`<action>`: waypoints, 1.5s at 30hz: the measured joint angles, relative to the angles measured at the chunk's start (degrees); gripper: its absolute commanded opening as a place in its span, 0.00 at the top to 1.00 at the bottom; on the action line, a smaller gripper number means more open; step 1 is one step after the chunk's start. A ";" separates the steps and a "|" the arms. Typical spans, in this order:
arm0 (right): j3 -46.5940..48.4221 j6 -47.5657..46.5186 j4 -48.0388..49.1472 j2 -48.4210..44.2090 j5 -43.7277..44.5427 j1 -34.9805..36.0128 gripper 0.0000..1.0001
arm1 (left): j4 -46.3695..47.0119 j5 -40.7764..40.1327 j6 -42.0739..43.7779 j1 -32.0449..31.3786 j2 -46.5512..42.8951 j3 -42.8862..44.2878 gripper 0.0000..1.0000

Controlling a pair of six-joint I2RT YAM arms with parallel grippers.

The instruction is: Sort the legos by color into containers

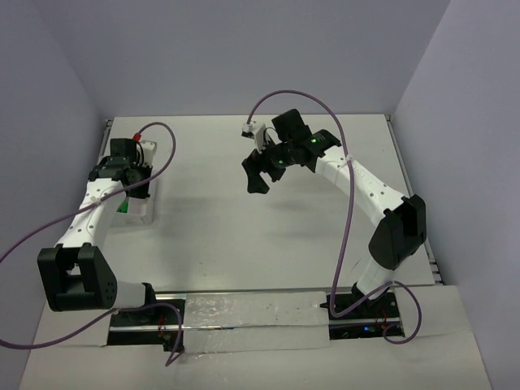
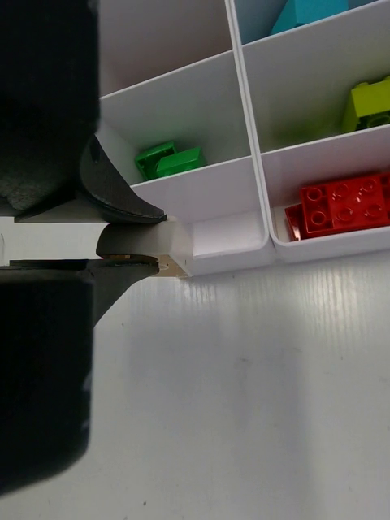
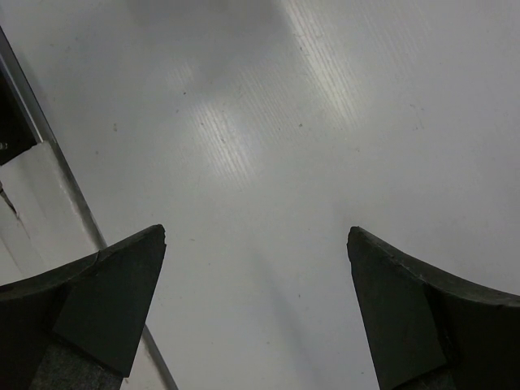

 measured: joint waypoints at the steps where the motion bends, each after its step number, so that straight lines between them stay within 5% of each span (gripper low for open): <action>1: 0.00 0.00 0.02 0.00 0.00 0.00 0.00 | 0.25 -0.59 0.09 0.00 0.23 -0.39 0.91; 9: -0.63 0.00 -0.05 0.00 -0.02 -0.06 0.00 | 2.78 -4.88 1.04 0.00 1.07 -2.91 0.83; 14: -0.66 0.00 -0.05 0.00 -0.04 -0.15 0.00 | 4.61 -7.02 1.46 0.00 1.85 -4.41 0.70; 19: -0.83 0.00 -0.02 0.00 -0.02 -0.15 0.00 | 5.37 -7.52 1.93 0.00 2.75 -4.67 0.33; 20: -0.93 0.00 0.00 -0.02 -0.02 -0.15 0.00 | 5.49 -7.53 1.93 0.00 2.75 -4.67 0.32; 23: -1.58 0.02 0.00 0.00 0.20 -0.15 0.00 | 5.58 -7.48 2.10 0.00 2.75 -4.67 0.02; 33: -4.30 4.07 2.10 -2.01 5.08 -5.90 0.00 | 1.27 0.75 0.57 -1.47 0.84 8.66 0.01; 40: -8.67 9.23 6.55 -9.66 14.90 -17.03 0.00 | 3.57 3.02 -4.57 -14.63 1.04 19.68 0.01; 45: -18.29 12.16 10.35 -17.17 22.99 -18.62 0.00 | 5.15 5.72 -9.00 -17.63 5.43 20.14 0.01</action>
